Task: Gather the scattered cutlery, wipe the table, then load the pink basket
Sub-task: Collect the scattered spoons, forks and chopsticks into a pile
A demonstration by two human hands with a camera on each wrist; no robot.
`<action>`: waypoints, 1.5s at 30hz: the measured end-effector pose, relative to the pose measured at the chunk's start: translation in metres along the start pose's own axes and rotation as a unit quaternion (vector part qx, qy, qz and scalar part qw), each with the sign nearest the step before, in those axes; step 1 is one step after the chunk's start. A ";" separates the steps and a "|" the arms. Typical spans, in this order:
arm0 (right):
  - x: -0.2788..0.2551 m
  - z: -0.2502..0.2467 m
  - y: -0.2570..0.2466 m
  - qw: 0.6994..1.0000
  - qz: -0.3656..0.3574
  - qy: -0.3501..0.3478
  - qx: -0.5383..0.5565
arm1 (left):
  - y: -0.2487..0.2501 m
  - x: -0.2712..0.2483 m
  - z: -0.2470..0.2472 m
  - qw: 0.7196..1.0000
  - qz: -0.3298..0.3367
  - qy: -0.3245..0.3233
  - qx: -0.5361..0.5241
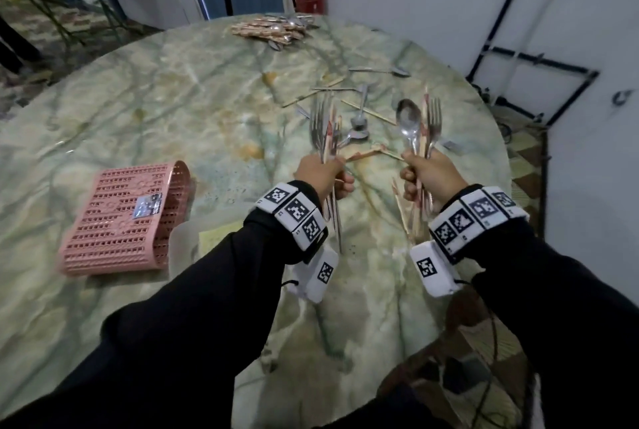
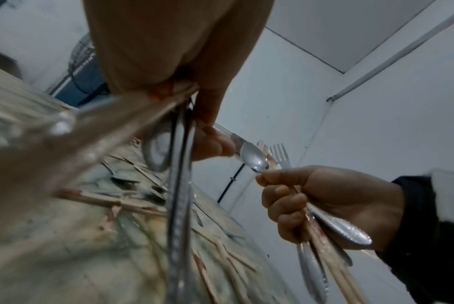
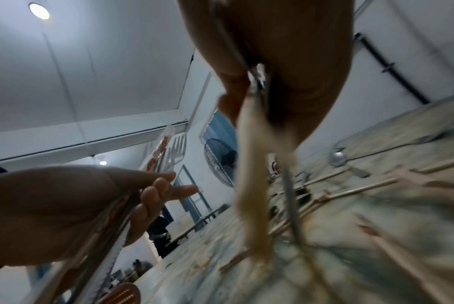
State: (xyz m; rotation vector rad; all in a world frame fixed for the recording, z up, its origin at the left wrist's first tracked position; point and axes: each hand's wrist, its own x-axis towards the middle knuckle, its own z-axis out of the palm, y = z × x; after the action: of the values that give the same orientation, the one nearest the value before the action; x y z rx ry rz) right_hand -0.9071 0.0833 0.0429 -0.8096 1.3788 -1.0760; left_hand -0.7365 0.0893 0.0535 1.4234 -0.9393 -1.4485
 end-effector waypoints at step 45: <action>0.053 -0.084 0.006 0.951 0.067 -0.112 -0.278 | -0.023 0.031 0.116 0.981 -0.106 0.101 0.130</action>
State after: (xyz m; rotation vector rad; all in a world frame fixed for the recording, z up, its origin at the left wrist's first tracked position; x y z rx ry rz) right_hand -0.9951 0.0479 0.0125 -1.1848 1.5327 -0.4640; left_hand -0.8528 0.0611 0.0288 1.8756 -0.8925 -1.3338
